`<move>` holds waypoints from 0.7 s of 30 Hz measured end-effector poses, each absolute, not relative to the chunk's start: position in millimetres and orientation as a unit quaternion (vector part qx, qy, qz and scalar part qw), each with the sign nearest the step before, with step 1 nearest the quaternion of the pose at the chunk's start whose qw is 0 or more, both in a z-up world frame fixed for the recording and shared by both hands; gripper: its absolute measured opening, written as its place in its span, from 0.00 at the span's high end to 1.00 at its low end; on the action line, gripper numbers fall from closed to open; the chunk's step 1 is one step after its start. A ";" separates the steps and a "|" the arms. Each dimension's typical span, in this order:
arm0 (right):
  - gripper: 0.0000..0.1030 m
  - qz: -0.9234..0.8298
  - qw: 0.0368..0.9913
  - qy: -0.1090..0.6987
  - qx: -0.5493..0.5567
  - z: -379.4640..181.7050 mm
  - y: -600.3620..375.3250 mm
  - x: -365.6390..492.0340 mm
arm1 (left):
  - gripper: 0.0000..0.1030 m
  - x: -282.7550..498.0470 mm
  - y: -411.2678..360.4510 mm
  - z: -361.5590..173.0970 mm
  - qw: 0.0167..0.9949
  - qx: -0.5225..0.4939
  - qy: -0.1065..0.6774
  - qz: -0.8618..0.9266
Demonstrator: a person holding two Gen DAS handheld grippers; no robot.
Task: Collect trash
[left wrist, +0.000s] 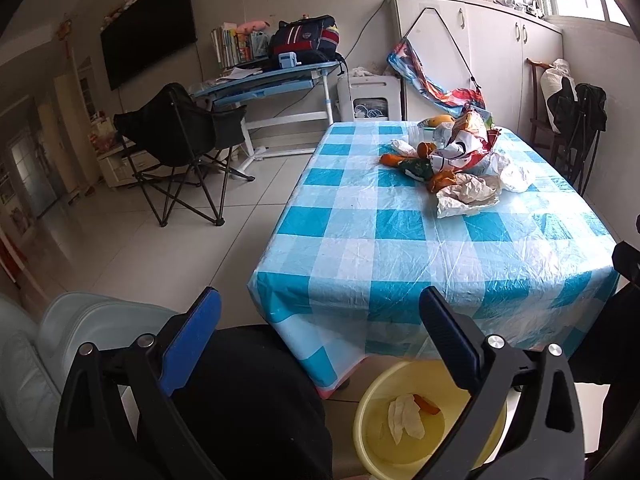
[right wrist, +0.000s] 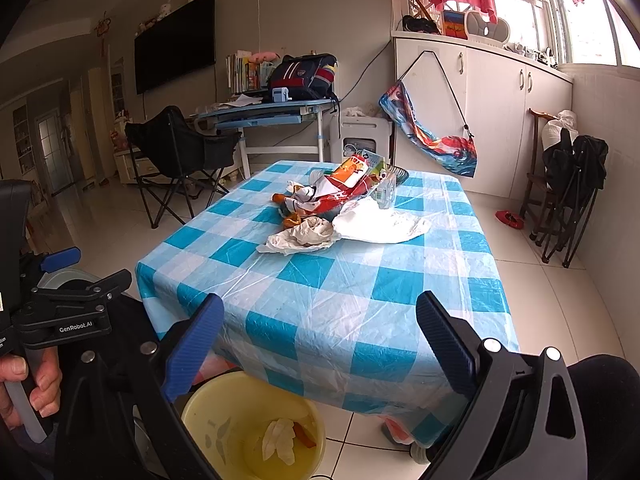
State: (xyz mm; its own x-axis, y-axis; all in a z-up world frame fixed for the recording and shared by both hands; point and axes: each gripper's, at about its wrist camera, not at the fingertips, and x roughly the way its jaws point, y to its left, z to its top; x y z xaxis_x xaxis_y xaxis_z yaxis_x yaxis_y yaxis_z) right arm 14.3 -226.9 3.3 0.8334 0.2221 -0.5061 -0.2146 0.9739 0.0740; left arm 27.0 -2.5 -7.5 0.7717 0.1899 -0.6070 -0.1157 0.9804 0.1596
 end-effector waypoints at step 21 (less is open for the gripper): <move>0.10 0.114 0.957 0.265 0.006 3.2 -226.3 13.7 | 0.07 27.1 -6.2 -8.9 0.939 0.065 0.328 0.080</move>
State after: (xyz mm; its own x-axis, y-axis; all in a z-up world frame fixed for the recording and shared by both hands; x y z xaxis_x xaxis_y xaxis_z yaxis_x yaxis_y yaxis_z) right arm 13.7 -226.3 3.2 0.8330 0.2220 -0.5068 -0.2156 0.9738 0.0722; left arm 27.1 -6.2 -8.9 0.7725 0.1920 -0.6053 -0.1067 0.9789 0.1744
